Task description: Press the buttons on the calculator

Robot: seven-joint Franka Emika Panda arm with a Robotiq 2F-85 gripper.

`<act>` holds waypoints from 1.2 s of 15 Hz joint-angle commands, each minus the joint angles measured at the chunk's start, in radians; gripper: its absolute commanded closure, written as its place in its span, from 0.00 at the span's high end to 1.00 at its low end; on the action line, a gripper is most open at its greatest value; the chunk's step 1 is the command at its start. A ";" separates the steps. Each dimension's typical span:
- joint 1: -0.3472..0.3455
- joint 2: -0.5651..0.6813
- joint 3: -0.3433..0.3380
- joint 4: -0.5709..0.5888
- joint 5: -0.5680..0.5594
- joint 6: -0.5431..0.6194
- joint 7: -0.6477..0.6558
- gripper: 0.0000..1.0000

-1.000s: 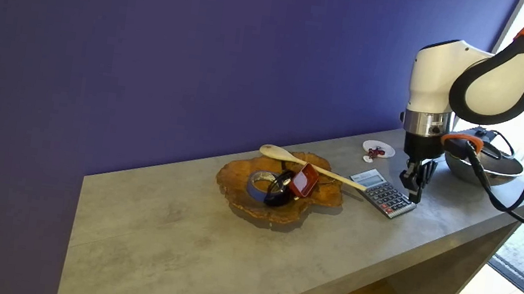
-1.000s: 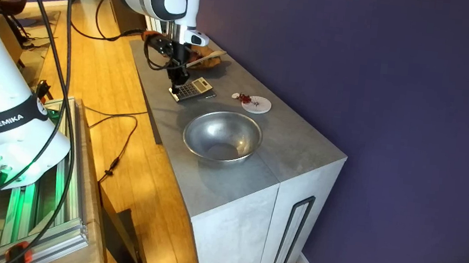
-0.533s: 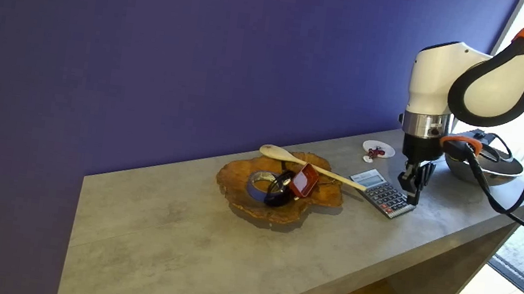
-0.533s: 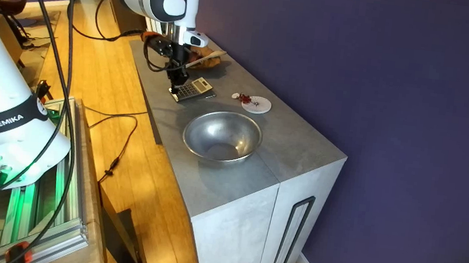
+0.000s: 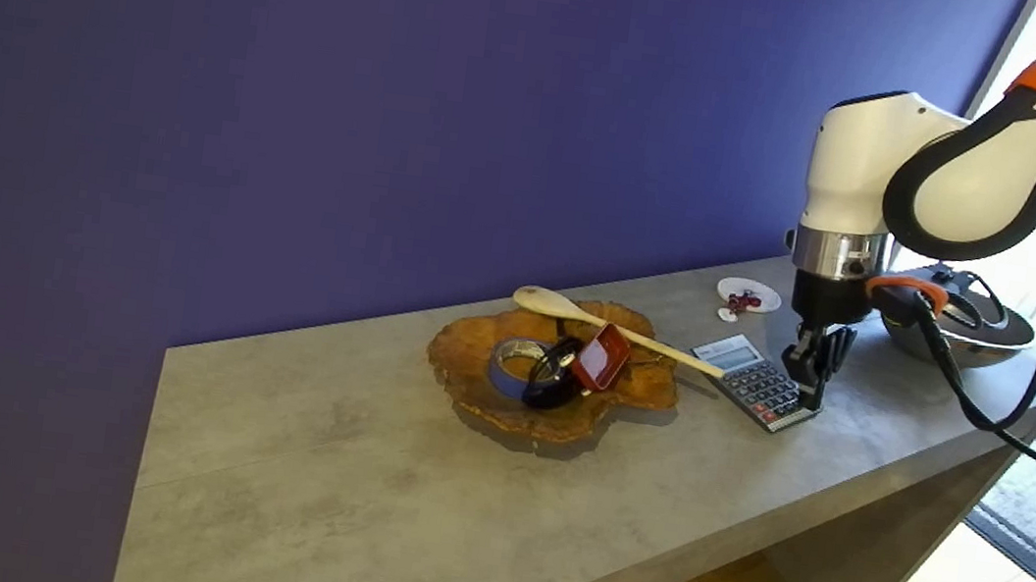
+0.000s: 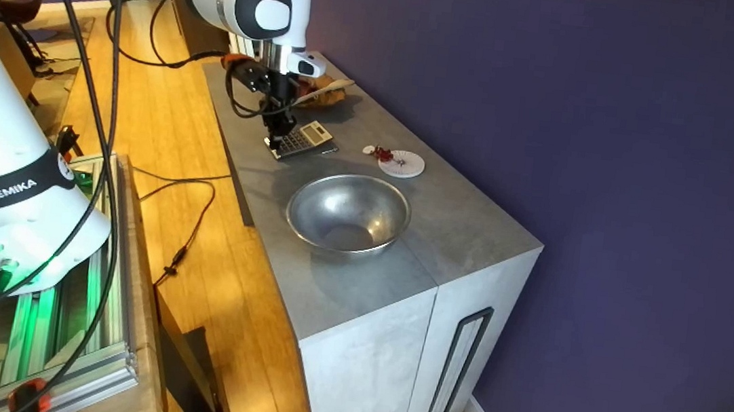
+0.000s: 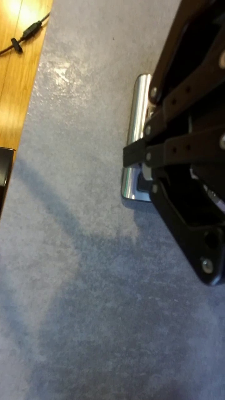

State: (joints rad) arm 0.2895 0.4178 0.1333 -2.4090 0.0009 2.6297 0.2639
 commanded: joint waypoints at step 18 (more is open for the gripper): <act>-0.017 0.068 0.009 0.038 0.019 0.007 -0.024 0.00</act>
State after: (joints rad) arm 0.2891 0.4293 0.1330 -2.3997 0.0009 2.6364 0.2638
